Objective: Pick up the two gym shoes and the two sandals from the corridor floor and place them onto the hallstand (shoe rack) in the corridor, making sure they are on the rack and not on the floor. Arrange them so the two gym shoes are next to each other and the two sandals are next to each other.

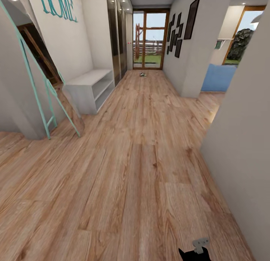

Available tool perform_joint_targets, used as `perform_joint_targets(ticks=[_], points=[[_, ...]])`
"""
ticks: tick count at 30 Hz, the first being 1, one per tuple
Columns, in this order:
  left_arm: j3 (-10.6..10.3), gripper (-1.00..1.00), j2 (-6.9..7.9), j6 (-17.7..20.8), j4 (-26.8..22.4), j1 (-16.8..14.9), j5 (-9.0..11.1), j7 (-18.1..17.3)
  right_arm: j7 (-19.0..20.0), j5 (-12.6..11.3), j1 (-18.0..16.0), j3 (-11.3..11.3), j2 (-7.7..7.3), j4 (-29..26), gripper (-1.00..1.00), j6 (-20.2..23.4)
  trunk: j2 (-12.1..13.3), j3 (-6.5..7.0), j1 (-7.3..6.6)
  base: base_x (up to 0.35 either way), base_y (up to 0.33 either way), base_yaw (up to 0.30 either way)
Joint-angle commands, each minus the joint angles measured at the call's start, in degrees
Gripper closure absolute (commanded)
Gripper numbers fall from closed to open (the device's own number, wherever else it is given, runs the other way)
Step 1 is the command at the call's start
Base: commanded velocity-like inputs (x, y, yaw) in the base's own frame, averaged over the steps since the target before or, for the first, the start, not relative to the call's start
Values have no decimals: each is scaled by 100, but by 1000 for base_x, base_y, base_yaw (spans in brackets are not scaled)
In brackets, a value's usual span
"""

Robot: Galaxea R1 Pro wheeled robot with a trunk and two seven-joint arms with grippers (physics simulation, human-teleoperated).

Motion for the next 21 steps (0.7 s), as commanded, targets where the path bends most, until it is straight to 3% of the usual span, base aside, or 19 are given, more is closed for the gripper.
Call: perform_joint_targets(ticks=[1,21], points=[[44,-100,-4,-18,3,-5,-33,-37,20,49,-3,-50,-1,4,-100,-17,-2,-5,2,336,0,0],[44,-100,0,-16,3,-5,-24,-37,19,49,-3,-50,0,4,-100,-17,-2,9,2,336,0,0]])
